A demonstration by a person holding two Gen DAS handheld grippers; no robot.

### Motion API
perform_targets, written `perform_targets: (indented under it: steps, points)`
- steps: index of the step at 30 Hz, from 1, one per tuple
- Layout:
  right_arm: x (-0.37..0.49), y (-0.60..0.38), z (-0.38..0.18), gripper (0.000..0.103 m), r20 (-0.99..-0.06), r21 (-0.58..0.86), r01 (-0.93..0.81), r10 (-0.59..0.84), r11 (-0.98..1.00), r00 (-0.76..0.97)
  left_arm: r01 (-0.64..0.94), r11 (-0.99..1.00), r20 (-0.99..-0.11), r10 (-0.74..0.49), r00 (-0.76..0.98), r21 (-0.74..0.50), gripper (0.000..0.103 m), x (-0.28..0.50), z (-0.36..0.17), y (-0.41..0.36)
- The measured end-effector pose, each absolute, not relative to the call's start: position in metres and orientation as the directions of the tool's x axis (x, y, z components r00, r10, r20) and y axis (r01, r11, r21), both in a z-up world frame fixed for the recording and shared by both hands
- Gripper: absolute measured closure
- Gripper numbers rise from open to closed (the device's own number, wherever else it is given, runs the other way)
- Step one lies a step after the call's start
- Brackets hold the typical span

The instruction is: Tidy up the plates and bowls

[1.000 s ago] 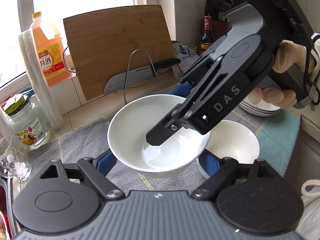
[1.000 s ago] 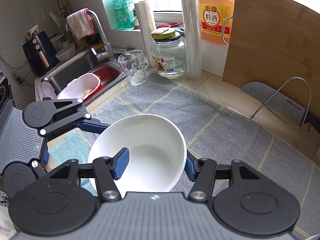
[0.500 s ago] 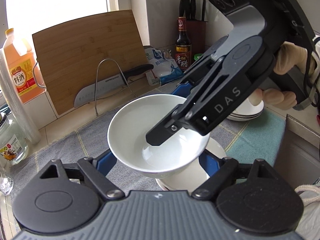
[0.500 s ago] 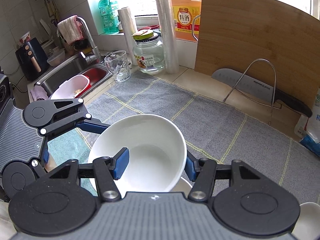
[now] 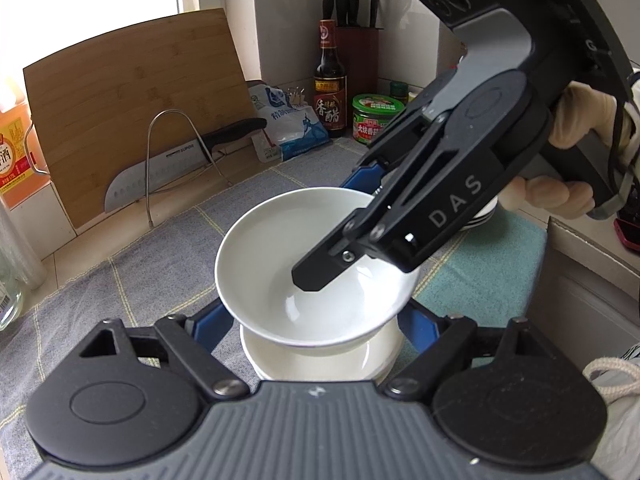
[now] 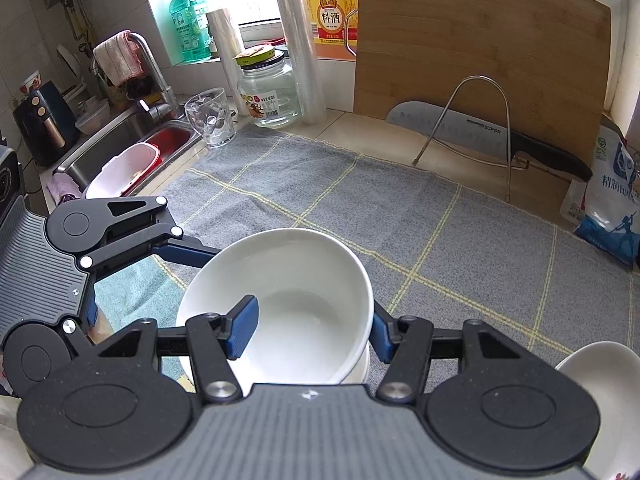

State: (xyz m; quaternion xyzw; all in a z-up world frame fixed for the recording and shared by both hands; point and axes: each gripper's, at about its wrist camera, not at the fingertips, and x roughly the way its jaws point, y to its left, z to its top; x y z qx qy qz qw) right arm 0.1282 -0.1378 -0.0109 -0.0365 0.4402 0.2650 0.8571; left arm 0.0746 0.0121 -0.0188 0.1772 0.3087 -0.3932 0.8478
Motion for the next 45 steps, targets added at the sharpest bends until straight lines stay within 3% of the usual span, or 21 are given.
perform_targets:
  steps: [28, 45]
  points:
    - [0.122, -0.124, -0.030, 0.040, -0.800, 0.118, -0.518, 0.390, 0.847, 0.455, 0.759, 0.651, -0.707, -0.543, 0.454, -0.013, 0.015, 0.086, -0.033, 0.018]
    - [0.126, -0.129, -0.041, 0.040, -0.799, 0.131, -0.488, 0.384, 0.863, 0.463, 0.772, 0.635, -0.720, -0.533, 0.446, 0.008, 0.015, 0.089, -0.035, 0.014]
